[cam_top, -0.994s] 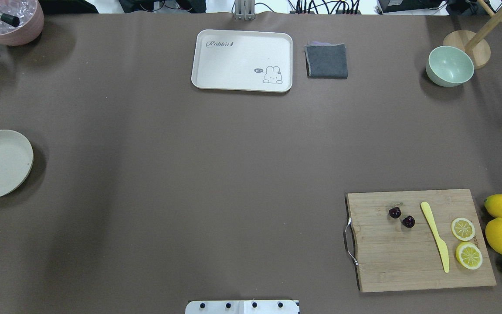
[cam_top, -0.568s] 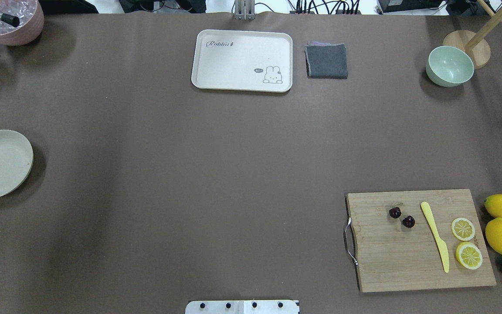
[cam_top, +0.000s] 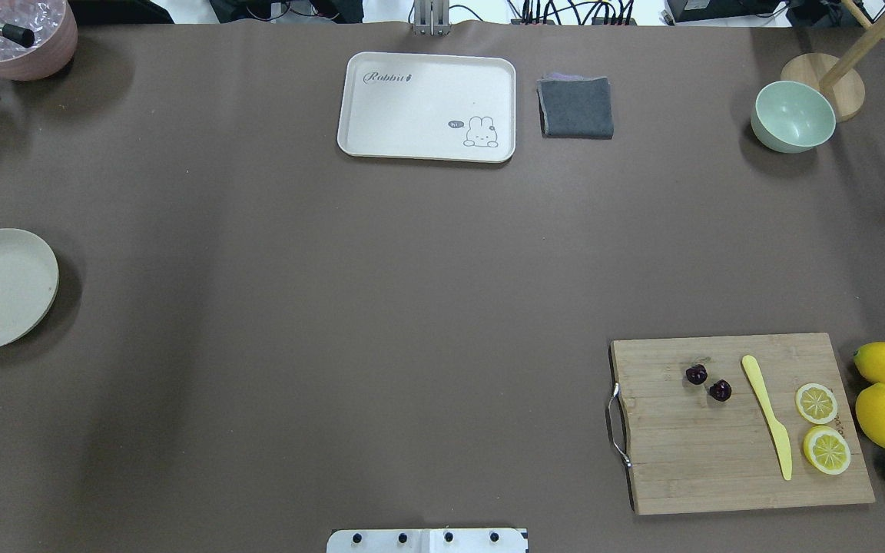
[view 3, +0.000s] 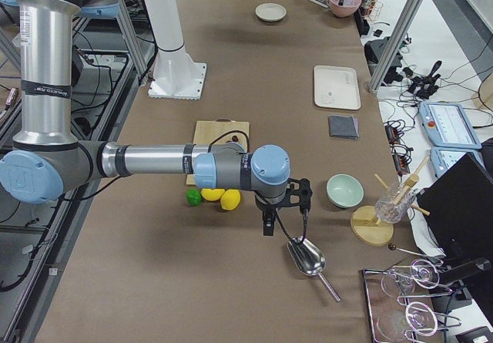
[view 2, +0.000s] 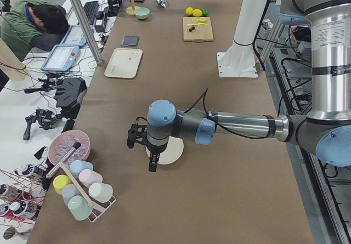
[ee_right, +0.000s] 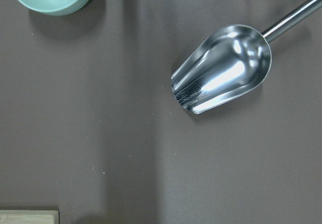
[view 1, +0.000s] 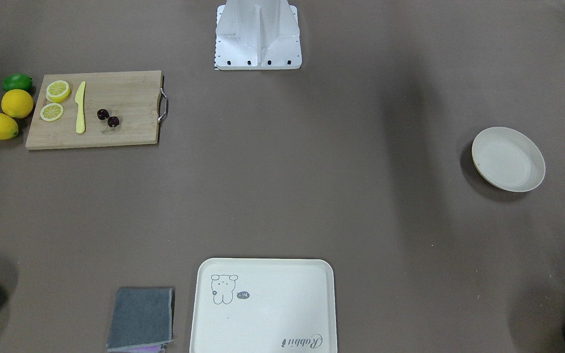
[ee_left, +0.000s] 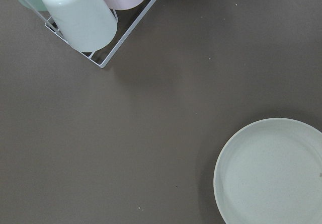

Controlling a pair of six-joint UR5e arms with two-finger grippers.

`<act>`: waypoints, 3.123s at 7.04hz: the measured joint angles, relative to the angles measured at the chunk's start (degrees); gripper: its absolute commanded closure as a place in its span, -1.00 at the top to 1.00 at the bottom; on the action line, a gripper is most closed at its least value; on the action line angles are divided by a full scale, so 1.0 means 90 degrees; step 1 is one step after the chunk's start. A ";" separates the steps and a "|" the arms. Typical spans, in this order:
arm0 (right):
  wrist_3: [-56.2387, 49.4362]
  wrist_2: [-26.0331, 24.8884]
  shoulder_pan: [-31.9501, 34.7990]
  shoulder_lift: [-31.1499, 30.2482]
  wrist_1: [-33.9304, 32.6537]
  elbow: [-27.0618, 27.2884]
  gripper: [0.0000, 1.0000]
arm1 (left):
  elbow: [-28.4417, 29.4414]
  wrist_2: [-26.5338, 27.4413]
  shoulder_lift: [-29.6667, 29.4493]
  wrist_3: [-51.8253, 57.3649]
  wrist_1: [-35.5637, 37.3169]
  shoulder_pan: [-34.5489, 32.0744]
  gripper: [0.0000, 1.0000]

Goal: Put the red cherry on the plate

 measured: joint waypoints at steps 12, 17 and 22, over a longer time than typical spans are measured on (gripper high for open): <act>0.0100 -0.0004 0.0010 -0.0008 -0.0002 0.0264 1.00 | 0.1347 -0.0165 -0.0473 -0.1513 -0.2874 0.0795 0.96; 0.0214 -0.0005 0.0010 -0.0047 0.0000 0.0358 1.00 | 0.2463 -0.0116 -0.0544 -0.1809 -0.4091 0.1796 0.96; 0.0207 -0.0025 0.0010 -0.0154 0.0000 0.0486 1.00 | 0.2769 -0.0128 -0.0470 -0.1753 -0.4129 0.2386 0.95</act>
